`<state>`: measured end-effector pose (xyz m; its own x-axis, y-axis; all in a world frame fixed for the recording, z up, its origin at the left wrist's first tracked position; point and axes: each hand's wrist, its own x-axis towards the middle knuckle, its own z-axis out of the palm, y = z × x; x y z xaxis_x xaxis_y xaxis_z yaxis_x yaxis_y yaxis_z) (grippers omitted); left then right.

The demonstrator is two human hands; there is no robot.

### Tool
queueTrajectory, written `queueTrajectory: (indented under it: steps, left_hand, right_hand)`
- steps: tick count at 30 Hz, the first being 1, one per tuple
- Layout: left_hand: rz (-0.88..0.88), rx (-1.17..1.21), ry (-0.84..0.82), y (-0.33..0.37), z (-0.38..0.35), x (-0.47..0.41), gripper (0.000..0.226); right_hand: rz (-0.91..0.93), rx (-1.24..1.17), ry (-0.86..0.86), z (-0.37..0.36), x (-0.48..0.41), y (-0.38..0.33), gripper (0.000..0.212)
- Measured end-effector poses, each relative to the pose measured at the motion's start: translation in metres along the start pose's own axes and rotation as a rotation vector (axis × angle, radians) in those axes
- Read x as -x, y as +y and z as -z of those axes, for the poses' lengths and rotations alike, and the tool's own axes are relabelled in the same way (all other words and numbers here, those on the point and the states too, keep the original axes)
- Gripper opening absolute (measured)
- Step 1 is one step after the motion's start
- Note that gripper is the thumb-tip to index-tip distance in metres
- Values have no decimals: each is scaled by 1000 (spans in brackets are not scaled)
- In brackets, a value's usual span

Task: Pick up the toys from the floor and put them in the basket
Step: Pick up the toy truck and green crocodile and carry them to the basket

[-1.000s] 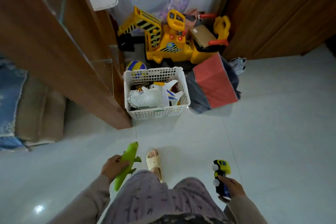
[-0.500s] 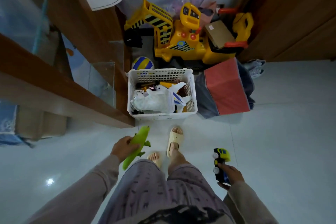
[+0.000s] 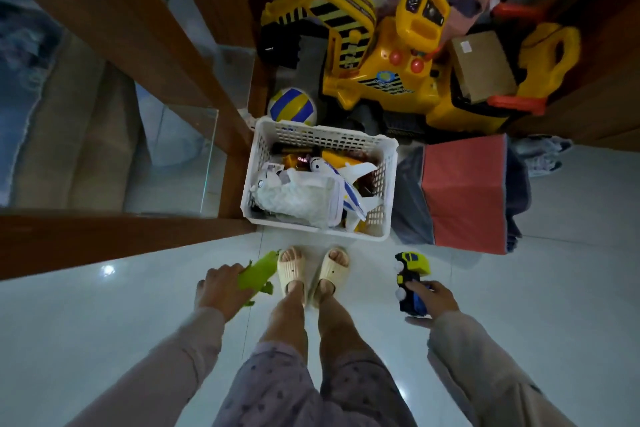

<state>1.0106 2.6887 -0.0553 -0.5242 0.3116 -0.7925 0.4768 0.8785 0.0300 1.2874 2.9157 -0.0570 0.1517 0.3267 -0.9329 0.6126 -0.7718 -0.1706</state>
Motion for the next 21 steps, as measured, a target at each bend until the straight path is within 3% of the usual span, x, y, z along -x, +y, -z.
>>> queueTrajectory:
  steps: [4, 9, 16, 21]
  left_hand:
    - [-87, -245, 58, 23, -6, -61, 44]
    - [-177, -278, 166, 40, -26, -157, 33]
    - [-247, -323, 215, 49, -66, -271, 39]
    - [-253, -350, 179, 40, -89, -309, 40]
  right_hand:
    - [-16, 110, -25, -39, -50, -25, 24]
    - [52, 90, -6, -110, -134, -48, 23]
    - [137, 133, -18, -189, -255, -72, 23]
    - [325, 408, 198, -222, -299, -75, 39]
